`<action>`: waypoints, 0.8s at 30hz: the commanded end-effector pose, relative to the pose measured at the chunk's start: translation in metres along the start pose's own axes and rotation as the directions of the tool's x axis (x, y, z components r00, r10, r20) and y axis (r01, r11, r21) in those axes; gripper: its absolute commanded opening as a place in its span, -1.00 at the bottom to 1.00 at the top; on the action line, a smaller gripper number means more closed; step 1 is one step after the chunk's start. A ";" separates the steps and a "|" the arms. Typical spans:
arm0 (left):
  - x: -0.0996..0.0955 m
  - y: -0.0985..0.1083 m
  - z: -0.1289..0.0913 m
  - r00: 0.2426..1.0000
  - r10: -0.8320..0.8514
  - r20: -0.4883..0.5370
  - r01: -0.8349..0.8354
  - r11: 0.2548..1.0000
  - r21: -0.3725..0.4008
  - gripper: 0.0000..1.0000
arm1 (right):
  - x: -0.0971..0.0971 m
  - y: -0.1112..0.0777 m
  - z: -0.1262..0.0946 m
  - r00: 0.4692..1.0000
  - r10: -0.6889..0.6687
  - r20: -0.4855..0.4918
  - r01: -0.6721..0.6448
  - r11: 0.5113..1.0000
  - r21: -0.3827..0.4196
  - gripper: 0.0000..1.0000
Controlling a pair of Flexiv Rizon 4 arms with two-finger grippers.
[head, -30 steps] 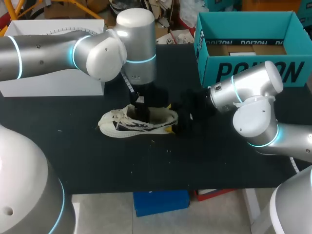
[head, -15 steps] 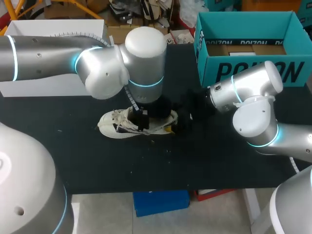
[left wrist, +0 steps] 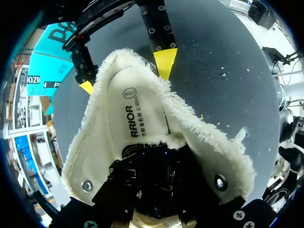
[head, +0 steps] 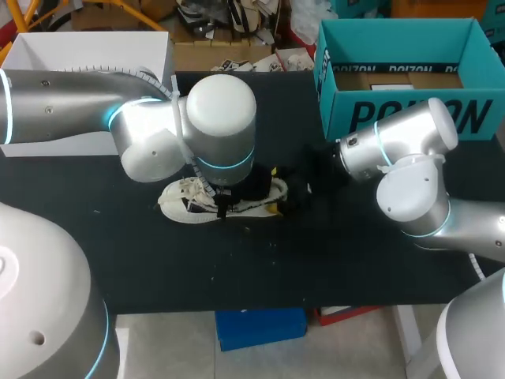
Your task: Take the shoe out of the shoebox, open the shoe tongue, remove and reinsert the insole, then place the shoe into the shoebox
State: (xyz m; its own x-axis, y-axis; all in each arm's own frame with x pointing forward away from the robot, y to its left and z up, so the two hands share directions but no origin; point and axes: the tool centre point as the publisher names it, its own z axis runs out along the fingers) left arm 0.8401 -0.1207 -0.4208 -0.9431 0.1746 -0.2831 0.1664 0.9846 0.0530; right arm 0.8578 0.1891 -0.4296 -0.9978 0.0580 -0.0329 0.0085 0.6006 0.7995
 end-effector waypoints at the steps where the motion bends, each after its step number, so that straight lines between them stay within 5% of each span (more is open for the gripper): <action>1: 0.000 0.016 0.071 0.998 -0.006 0.068 0.004 0.999 0.035 -0.42 | -0.003 -0.003 0.002 1.000 0.001 0.000 -0.001 1.000 0.003 -1.00; 9: -0.016 0.020 0.074 0.993 -0.031 0.114 0.021 0.995 0.096 -0.49 | -0.003 -0.003 0.002 1.000 0.001 0.000 -0.001 1.000 0.003 -1.00; 18: -0.011 0.009 0.078 0.996 0.012 0.093 -0.023 0.993 0.120 -0.55 | -0.003 -0.003 0.002 1.000 0.001 0.000 -0.001 1.000 0.003 -1.00; 21: -0.009 0.004 0.076 0.996 0.019 0.086 -0.029 0.992 0.119 -1.00 | -0.003 -0.003 0.002 1.000 0.001 0.000 -0.001 1.000 0.003 -1.00; 24: -0.008 0.000 0.074 0.998 0.028 0.059 -0.036 0.991 0.130 -1.00 | -0.003 -0.003 0.002 1.000 0.001 0.000 -0.001 1.000 0.003 -1.00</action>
State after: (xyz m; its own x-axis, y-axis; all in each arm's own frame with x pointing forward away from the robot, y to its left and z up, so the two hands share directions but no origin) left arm 0.8481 -0.1121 -0.4259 -0.9145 0.1951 -0.3545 0.2283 0.9721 -0.0541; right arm 0.8586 0.1878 -0.4299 -0.9978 0.0587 -0.0321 0.0096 0.6014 0.7989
